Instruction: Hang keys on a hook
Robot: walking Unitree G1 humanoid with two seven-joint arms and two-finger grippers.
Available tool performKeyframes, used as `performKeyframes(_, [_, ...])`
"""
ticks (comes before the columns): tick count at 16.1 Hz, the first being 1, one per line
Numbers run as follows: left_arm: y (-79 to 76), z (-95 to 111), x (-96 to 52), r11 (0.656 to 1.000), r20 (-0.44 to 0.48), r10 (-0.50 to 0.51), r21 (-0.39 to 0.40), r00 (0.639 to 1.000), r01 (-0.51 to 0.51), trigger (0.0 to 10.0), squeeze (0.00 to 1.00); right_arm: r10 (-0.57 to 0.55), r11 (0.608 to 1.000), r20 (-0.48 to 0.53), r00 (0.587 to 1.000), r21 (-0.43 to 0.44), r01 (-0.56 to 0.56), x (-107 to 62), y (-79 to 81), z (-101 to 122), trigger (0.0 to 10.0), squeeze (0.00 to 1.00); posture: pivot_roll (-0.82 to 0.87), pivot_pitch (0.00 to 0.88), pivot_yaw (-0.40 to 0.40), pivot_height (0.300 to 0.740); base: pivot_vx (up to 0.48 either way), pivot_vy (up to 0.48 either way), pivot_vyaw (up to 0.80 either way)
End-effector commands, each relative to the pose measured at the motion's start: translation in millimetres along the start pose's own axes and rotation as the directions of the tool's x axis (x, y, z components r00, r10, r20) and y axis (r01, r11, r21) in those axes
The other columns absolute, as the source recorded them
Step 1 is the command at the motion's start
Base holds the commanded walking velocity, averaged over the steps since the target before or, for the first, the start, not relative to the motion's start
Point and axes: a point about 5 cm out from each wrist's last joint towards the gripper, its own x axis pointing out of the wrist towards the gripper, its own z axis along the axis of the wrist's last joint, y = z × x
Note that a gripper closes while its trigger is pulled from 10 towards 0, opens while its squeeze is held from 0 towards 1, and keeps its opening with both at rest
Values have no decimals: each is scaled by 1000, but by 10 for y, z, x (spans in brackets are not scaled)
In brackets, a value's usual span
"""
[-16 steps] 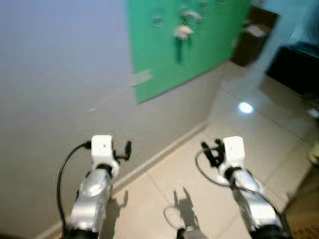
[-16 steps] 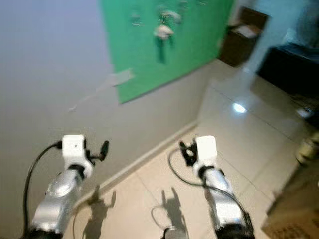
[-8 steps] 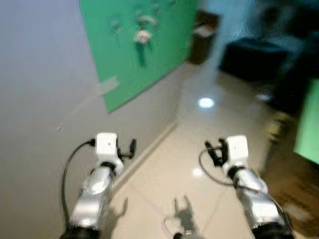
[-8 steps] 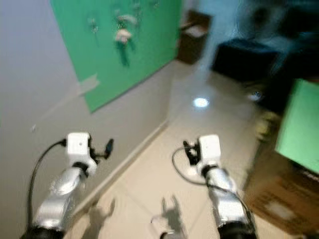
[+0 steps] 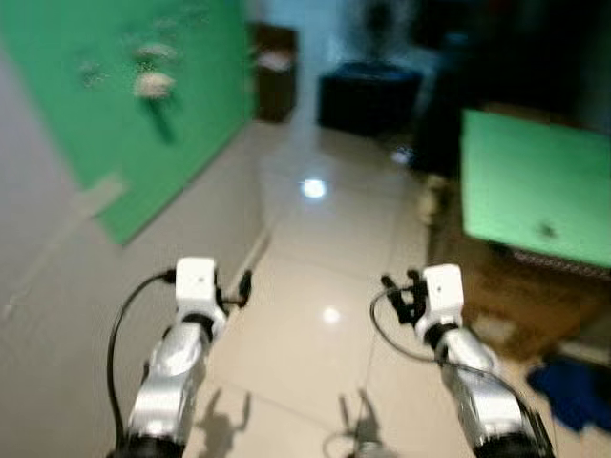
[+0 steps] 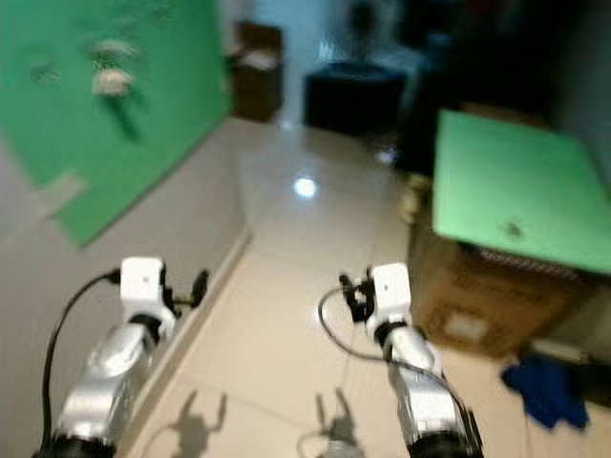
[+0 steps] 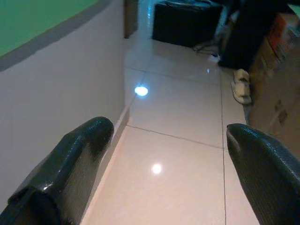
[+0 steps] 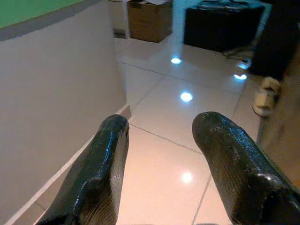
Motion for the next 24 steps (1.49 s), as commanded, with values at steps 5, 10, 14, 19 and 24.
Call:
performKeyframes(5, [-34,13,17,999,-1,-12,31,1000,12,10000,0,-11,1000,0,1000,-9,11,-33,-38,-18,10000,0,-158,0,60,740,0,0,-320])
performKeyframes(10, [-34,17,17,999,1,-19,39,1000,19,10000,0,-28,999,12,1000,-23,29,-42,-45,-9,10000,0,-158,0,61,740,0,0,-480])
performKeyframes(14, [-36,17,21,996,-4,-18,82,1000,18,10000,0,-44,998,15,999,-32,44,-35,-71,1,10000,0,-160,0,62,740,0,-240,0])
performKeyframes(19, [-45,19,21,994,0,-18,106,1000,18,10000,0,-40,998,6,999,-40,40,-40,-53,-26,10000,0,-161,0,61,740,0,-480,0])
performKeyframes(24, [-55,23,30,992,1,-19,125,1000,19,10000,0,-42,998,7,999,-42,42,-41,-45,-31,10000,0,-162,0,63,740,0,-480,0])
